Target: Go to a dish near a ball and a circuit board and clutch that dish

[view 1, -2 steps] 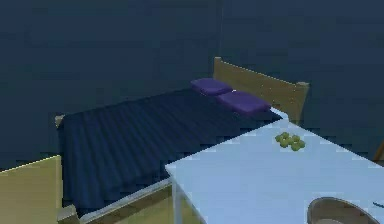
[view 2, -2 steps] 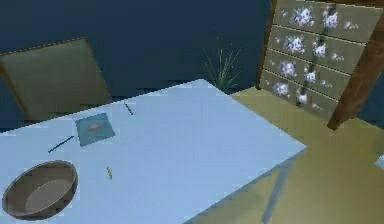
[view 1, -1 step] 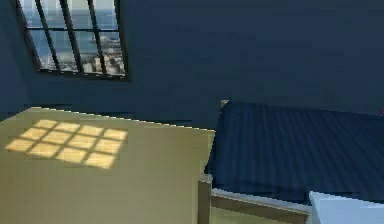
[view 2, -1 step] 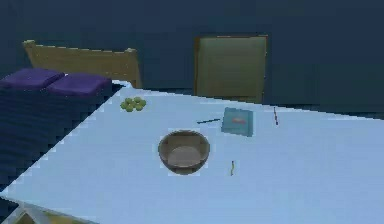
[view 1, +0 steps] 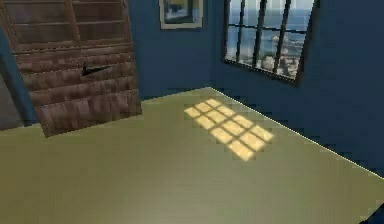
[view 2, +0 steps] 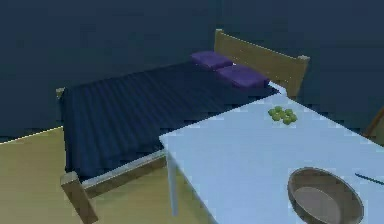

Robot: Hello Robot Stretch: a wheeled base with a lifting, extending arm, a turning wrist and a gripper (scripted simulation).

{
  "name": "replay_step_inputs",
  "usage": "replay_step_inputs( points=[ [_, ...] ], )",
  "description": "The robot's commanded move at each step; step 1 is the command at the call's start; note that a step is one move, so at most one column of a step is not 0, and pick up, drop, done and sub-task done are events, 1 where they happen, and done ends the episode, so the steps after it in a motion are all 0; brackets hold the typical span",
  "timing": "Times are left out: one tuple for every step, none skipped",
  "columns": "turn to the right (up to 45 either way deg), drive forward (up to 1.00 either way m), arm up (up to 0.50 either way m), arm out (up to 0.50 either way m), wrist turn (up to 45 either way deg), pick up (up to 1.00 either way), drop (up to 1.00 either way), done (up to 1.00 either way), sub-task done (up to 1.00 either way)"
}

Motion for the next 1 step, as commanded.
replay_step_inputs(
  points=[
    [-30.0,0.00,0.00,0.00,0.0,0.00,0.00,0.00,0.00]
  ],
)
